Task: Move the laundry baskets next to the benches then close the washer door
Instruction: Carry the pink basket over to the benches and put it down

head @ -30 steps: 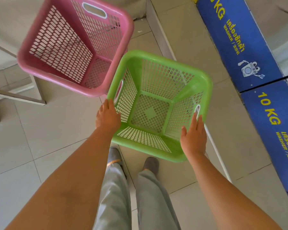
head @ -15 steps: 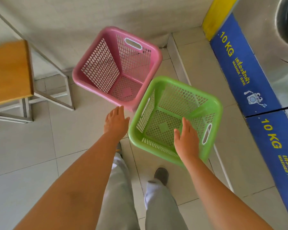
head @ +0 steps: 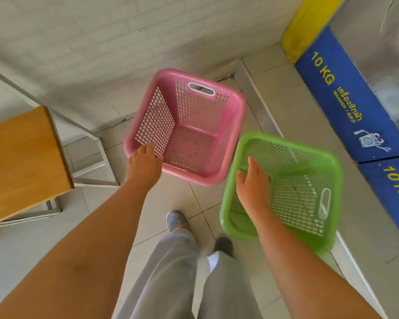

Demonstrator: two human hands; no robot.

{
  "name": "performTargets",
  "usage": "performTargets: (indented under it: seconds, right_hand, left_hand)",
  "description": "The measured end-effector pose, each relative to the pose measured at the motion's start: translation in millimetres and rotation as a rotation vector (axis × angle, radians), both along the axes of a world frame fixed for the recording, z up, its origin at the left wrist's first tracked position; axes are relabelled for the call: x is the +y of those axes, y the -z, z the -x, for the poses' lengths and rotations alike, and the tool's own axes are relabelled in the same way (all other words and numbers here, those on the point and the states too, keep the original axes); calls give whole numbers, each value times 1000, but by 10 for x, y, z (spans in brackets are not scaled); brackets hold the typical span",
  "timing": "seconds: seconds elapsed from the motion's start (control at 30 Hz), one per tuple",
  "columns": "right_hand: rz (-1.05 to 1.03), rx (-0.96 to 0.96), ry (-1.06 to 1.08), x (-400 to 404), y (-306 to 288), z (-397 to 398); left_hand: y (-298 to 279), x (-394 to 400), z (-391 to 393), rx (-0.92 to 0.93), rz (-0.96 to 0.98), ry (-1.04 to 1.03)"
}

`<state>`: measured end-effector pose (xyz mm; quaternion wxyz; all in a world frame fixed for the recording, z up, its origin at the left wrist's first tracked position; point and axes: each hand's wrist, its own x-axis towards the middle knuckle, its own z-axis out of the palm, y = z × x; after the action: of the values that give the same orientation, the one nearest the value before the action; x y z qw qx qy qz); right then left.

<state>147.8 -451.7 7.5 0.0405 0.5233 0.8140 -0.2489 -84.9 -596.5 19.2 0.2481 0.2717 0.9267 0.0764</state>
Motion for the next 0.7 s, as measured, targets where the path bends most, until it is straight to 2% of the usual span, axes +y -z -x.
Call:
performTargets:
  seconds: [0.3,0.53,0.7]
  right_hand:
    - [-16,-89,43,397,347,583]
    - [-35,-151,-1,865,947,942]
    - [-104,-295,-13,1075,1391,1132]
  left_hand:
    - [341,333,761,-23,45,-18]
    - [885,663,1205,12,44,-74]
    - [1313,809,1486,0,20,-166]
